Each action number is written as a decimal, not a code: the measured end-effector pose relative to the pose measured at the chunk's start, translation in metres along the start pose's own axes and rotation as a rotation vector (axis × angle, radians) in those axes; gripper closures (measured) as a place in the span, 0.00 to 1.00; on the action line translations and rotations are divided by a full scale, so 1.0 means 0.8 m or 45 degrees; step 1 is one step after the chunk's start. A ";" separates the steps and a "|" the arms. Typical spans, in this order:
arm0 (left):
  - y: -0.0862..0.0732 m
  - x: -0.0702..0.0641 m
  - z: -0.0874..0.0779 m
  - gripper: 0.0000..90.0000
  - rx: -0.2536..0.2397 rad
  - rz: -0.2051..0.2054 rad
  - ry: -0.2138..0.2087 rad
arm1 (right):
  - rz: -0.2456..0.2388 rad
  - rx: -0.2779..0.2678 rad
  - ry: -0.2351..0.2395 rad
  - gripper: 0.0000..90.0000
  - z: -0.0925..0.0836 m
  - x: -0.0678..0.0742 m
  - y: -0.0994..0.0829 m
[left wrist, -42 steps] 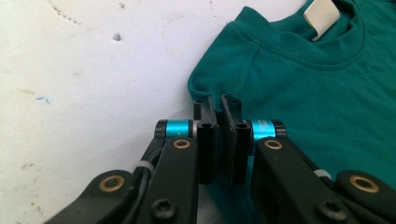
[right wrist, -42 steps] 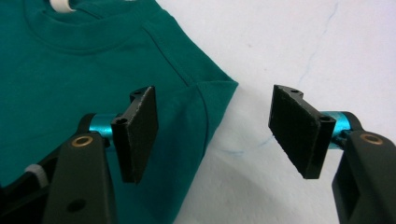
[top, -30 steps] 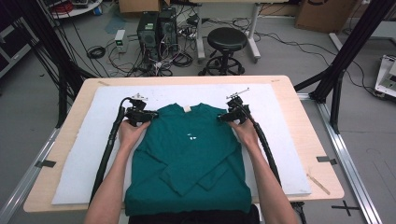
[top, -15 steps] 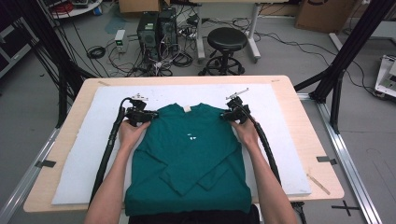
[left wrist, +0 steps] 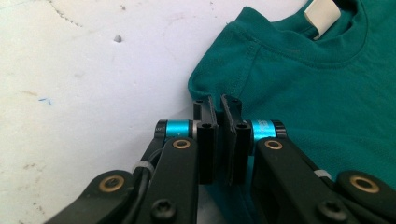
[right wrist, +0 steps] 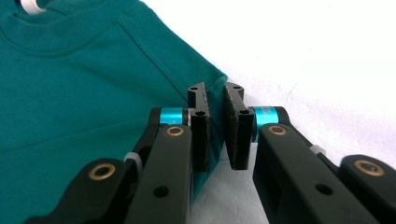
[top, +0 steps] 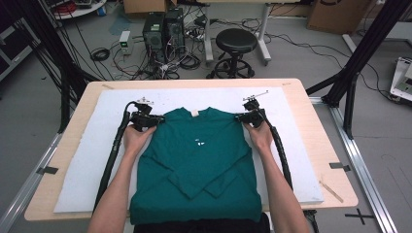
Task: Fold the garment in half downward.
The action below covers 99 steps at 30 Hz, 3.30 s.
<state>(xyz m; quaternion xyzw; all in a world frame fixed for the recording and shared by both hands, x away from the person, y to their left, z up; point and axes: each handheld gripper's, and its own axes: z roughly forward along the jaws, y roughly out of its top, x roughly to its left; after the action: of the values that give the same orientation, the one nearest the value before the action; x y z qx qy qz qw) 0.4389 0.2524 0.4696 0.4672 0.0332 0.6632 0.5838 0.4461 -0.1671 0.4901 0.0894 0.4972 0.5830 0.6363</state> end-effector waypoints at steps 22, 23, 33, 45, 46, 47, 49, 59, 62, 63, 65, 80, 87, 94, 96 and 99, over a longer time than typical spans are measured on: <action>0.015 -0.004 -0.015 0.95 -0.055 -0.020 0.002 | -0.068 -0.027 -0.039 0.95 -0.016 0.012 0.010; 0.018 -0.005 -0.019 0.95 -0.074 -0.014 0.002 | -0.083 -0.036 -0.046 0.96 -0.019 0.012 0.012; 0.057 -0.012 -0.046 0.95 -0.145 0.031 0.042 | -0.047 -0.150 -0.029 0.95 -0.059 0.018 0.040; 0.093 -0.020 -0.078 0.95 -0.278 0.092 0.057 | -0.059 -0.254 -0.049 0.95 -0.090 0.022 0.062; 0.095 -0.021 -0.080 0.95 -0.287 0.096 0.058 | -0.057 -0.259 -0.048 0.95 -0.092 0.022 0.062; 0.097 -0.022 -0.082 0.95 -0.297 0.103 0.060 | -0.053 -0.269 -0.046 0.95 -0.094 0.022 0.063; 0.099 -0.022 -0.085 0.95 -0.310 0.110 0.061 | -0.051 -0.286 -0.041 0.95 -0.099 0.020 0.064; 0.105 -0.025 -0.098 0.95 -0.359 0.132 0.061 | -0.031 -0.345 -0.012 0.95 -0.114 0.018 0.066; 0.100 -0.023 -0.096 0.95 -0.342 0.132 0.054 | -0.035 -0.324 -0.005 0.95 -0.112 0.019 0.066; 0.098 -0.023 -0.095 0.95 -0.338 0.130 0.053 | -0.043 -0.320 -0.003 0.95 -0.111 0.020 0.065; 0.093 -0.021 -0.091 0.95 -0.320 0.123 0.050 | -0.042 -0.305 0.005 0.95 -0.108 0.021 0.061; 0.059 -0.032 -0.090 0.95 -0.243 0.148 0.014 | -0.135 -0.209 0.035 0.95 -0.096 0.037 0.039; 0.043 -0.042 -0.093 0.95 -0.227 0.173 0.006 | -0.118 -0.185 0.074 0.95 -0.095 0.035 0.017; 0.017 -0.050 -0.098 0.94 -0.229 0.153 -0.008 | -0.117 -0.169 0.106 0.95 -0.100 0.042 -0.005; 0.010 -0.052 -0.099 0.94 -0.217 0.141 -0.014 | -0.119 -0.166 0.111 0.95 -0.101 0.044 -0.012; 0.000 -0.057 -0.101 0.94 -0.211 0.137 -0.022 | -0.114 -0.168 0.121 0.95 -0.102 0.047 -0.022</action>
<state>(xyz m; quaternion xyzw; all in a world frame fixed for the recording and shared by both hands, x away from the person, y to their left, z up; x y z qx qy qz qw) 0.3806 0.2560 0.3980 0.4240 -0.0520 0.6901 0.5842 0.3912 -0.1789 0.4179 -0.0029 0.4908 0.5890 0.6420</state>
